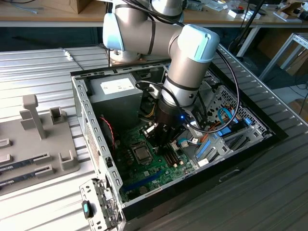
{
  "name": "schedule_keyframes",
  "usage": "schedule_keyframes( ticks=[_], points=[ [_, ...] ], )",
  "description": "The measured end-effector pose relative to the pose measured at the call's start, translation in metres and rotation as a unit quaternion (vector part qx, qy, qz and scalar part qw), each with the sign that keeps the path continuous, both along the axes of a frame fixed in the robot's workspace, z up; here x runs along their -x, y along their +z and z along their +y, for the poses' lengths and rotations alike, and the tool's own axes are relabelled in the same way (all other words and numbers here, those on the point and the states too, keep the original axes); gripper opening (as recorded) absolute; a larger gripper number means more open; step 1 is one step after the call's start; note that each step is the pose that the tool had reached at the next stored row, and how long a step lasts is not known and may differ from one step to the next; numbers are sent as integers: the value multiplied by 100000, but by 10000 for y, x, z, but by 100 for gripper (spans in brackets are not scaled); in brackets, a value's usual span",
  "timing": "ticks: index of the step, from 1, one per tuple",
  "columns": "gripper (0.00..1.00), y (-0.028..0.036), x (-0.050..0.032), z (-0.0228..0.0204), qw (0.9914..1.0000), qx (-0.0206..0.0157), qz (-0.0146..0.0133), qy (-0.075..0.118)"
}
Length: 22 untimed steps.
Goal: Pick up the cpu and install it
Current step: 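Install the first cpu locking lever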
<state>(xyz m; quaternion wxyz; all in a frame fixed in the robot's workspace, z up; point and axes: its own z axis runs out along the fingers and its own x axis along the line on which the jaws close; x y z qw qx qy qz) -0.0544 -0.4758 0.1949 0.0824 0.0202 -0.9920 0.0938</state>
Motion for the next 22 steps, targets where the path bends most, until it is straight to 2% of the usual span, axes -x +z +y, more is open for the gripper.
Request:
schedule_keyframes(
  ticks=[8,16,18,20,22],
  points=[
    [10,86,0,42,99998,-557,-79,-94],
    [10,204,-1,143,99996,-777,-219,-246],
    [10,226,-1,159,99995,-967,-226,-244],
    [10,290,-1,164,99995,-968,-219,-244],
    [10,420,-1,170,99995,-978,-225,-245]
  ],
)
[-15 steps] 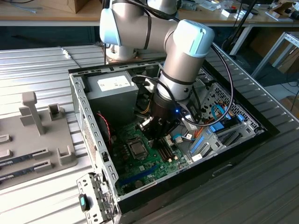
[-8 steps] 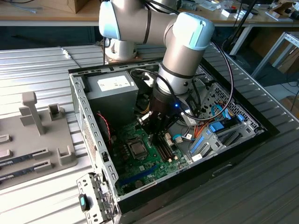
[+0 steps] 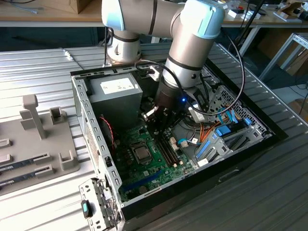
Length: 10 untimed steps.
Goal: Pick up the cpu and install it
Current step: 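Install the first cpu locking lever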
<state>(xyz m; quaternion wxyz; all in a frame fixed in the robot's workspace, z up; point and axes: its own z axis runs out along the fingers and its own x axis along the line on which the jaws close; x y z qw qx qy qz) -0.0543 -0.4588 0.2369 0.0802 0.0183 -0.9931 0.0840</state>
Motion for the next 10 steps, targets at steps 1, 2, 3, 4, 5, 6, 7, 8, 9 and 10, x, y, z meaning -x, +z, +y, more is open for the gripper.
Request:
schedule_keyframes(
  ticks=[1,2,3,4,5,6,7,8,9,10],
  points=[
    [10,13,0,1,100000,-12,-1,-2],
    [10,16,0,2,100000,-43,-2,-4],
    [10,19,0,4,100000,-62,0,-1],
    [10,19,0,5,100000,-98,2,-1],
    [10,19,-2,5,100000,-163,12,0],
    [10,19,-18,6,99999,-292,137,17],
    [10,20,-24,6,99999,-325,182,21],
    [10,27,-25,5,99999,-348,192,18],
    [10,37,-25,7,99999,-353,193,17],
    [10,42,-24,16,99999,-385,183,22]
  ],
)
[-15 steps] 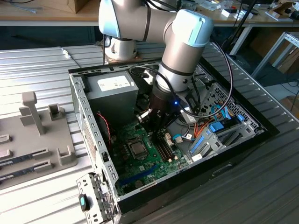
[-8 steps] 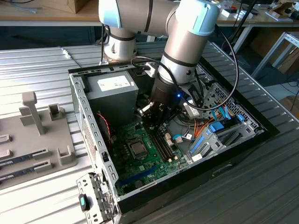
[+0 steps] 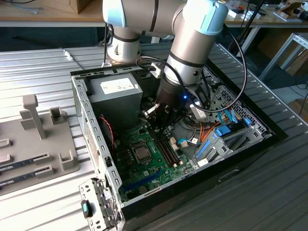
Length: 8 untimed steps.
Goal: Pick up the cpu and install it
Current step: 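Install the first cpu locking lever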
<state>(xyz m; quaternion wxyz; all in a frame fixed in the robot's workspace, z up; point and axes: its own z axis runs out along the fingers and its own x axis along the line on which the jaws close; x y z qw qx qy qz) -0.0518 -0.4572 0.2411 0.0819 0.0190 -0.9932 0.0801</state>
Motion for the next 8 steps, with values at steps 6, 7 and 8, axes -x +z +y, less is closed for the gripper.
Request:
schedule_keyframes(
  ticks=[6,7,8],
  points=[
    [10,2,154,57,99999,-195,-266,0],
    [10,2,161,58,99999,-217,-271,-4],
    [10,2,160,58,99999,-216,-277,0]
  ],
)
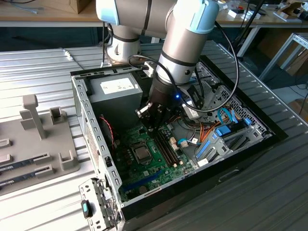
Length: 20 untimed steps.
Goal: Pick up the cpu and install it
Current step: 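Install the first cpu locking lever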
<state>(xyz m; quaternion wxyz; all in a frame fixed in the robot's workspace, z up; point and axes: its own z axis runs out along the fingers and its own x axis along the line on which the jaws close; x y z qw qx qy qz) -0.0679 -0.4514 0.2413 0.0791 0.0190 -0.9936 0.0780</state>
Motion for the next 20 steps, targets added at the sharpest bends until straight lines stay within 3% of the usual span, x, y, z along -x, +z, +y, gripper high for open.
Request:
schedule_keyframes(
  ticks=[2,3,4,5,9,13,15,16,18,20],
  points=[
    [10,0,0,0,100000,-4,-33,3],
    [10,-1,1,-1,99997,8,-825,-1],
    [10,-2,1,-1,99973,3,-2304,1],
    [10,-2,1,-1,99940,-4,-3474,0],
    [10,-3,2,-1,99791,-4,-6455,-2],
    [10,-3,2,-1,99774,-9,-6720,3],
    [10,-3,50,-1,99759,-13,-6932,-3],
    [10,-6,125,-1,99745,-163,-7132,-7],
    [10,-8,202,0,99736,-465,-7246,-34],
    [10,-11,269,-1,99727,-1000,-7314,-72]
  ],
)
